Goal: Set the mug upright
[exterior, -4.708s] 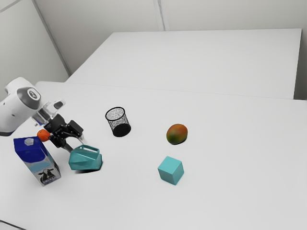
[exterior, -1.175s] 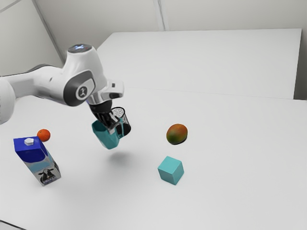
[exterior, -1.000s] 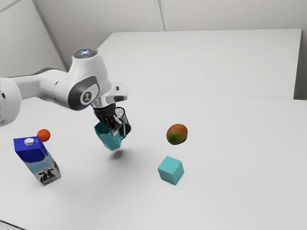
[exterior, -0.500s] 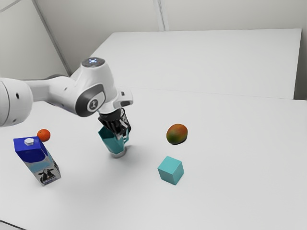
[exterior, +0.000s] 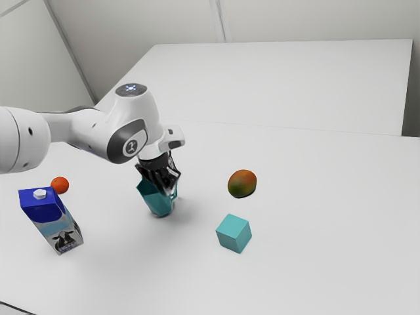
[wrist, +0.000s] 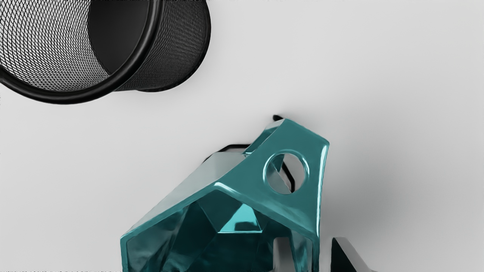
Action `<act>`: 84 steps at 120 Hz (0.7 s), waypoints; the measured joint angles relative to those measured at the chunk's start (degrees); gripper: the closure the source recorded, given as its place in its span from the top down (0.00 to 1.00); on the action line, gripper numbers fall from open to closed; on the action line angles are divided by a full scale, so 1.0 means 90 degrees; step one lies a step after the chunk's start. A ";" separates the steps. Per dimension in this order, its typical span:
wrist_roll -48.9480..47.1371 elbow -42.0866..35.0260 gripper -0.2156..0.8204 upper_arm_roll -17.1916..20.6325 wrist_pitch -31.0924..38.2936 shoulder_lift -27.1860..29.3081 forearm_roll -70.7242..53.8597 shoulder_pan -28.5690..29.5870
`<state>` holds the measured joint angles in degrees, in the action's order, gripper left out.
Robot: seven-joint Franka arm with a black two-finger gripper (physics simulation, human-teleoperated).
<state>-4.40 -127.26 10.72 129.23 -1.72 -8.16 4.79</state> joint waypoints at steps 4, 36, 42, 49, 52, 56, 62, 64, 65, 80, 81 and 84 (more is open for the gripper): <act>-0.0011 -0.0001 0.29 0.0000 -0.0002 0.0028 0.0011 -0.0003; -0.0068 -0.0003 0.64 0.0000 -0.0122 0.0741 0.0061 -0.0033; -0.0076 0.0005 0.67 0.0000 -0.0220 0.0944 0.0075 -0.0100; -0.0084 0.0048 0.69 -0.0003 -0.0398 0.1129 0.0176 -0.0169; -0.0088 0.0086 0.70 -0.0002 -0.0495 0.1187 0.0220 -0.0177; -0.0093 0.0229 0.71 0.0000 -0.0665 0.1222 0.0268 -0.0185; -0.0101 0.0551 0.73 0.0014 -0.0993 0.1216 0.0374 -0.0189; -0.0103 0.0673 0.73 0.0017 -0.1113 0.1202 0.0414 -0.0191; -0.0104 0.0745 0.73 0.0018 -0.1178 0.1192 0.0432 -0.0192; -0.0120 0.1765 0.75 0.0041 -0.2149 0.0952 0.0602 -0.0199; -0.0121 0.1833 0.75 0.0044 -0.2212 0.0930 0.0609 -0.0200; -0.0124 0.2020 0.75 0.0054 -0.2395 0.0870 0.0626 -0.0201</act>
<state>-5.52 -109.08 11.21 107.67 6.10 -2.53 2.99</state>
